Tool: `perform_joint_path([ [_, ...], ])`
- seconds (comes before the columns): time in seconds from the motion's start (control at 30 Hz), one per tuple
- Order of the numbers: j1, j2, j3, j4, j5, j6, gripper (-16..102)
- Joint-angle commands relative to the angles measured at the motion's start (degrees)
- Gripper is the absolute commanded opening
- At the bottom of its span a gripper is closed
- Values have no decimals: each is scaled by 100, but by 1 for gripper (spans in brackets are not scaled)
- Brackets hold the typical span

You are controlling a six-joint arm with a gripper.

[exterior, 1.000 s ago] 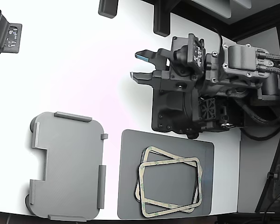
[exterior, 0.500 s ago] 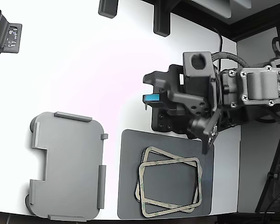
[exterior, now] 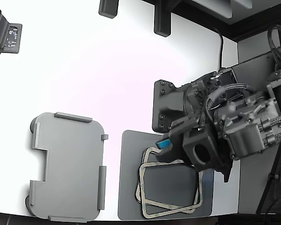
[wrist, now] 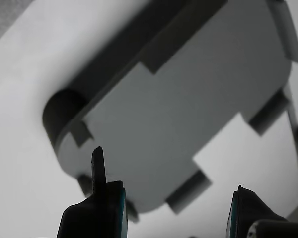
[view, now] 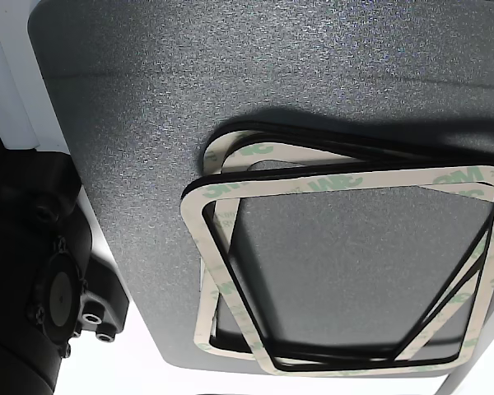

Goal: Grab top frame and put it into gray box.

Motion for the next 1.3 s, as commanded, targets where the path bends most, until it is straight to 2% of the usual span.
perform_joint_path([
  [0.0,229,-88,-281,53,0,-686,84],
  [0.07,334,-176,-360,132,-62,-1134,81],
  [0.23,1055,-642,-536,703,123,-1301,98],
  [0.37,1819,-835,-554,817,-18,-958,100],
  [0.4,2004,-861,-519,826,-70,-1020,100],
  [0.5,2452,-1046,-466,949,-132,-967,86],
  [0.57,2733,-1292,-598,1116,-70,-615,84],
  [0.67,3164,-1617,-729,1134,-18,-132,86],
  [0.7,3322,-1731,-773,1134,-53,-88,90],
  [0.73,3463,-1872,-844,1134,-88,-176,100],
  [0.93,4087,-2646,-1046,1055,53,0,100],
  [1.07,4315,-2944,-1222,993,-79,-18,91],
  [1.17,4500,-3208,-1433,923,-123,220,99],
  [1.27,4658,-3489,-1652,888,-141,466,100],
])
